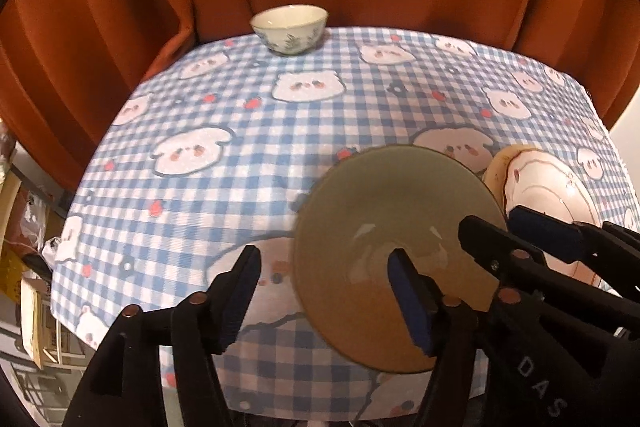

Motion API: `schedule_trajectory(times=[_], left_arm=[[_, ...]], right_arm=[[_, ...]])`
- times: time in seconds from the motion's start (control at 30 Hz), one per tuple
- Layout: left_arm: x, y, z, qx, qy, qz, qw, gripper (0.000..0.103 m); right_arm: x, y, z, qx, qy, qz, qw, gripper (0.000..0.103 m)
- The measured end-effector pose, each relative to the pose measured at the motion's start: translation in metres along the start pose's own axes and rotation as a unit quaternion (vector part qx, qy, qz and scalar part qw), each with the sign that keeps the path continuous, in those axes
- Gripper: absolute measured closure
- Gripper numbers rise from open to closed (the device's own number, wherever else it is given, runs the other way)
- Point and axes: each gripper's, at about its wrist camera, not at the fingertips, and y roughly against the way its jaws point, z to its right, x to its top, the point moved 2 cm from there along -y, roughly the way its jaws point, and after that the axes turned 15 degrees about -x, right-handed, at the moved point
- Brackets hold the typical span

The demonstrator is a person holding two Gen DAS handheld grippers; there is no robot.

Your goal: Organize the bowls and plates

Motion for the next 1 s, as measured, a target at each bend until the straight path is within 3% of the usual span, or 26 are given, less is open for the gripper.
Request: schedule_trajectory(times=[0.17, 0.4, 0.6, 0.77, 1.0], left_arm=[[0.004, 0.017, -0.01, 0.003, 0.01, 0.023, 0.9997, 0.025], [0.008, 0.034, -0.023, -0.019, 0.005, 0.044, 0.9988, 0.019], [0.02, 0.047, -0.025, 0.025, -0.057, 0.073, 0.9954, 0.016], [0.035, 0.048, -0.055, -0.063, -0.029, 0.063, 0.9956, 0.016], [0.074, 0.048, -0.088, -0.074, -0.041, 0.056, 0.9949, 0.017]], right_arm=[[0.004, 0.017, 0.002, 0.0, -0.007, 0.024, 1.0, 0.041], [0.011, 0.033, -0.006, 0.0, -0.01, 0.038, 0.999, 0.035], [0.021, 0.043, -0.023, -0.012, -0.02, 0.051, 0.998, 0.031], [0.037, 0.044, -0.04, -0.021, -0.035, 0.049, 0.998, 0.03], [0.072, 0.05, -0.076, -0.046, -0.044, 0.061, 0.996, 0.03]])
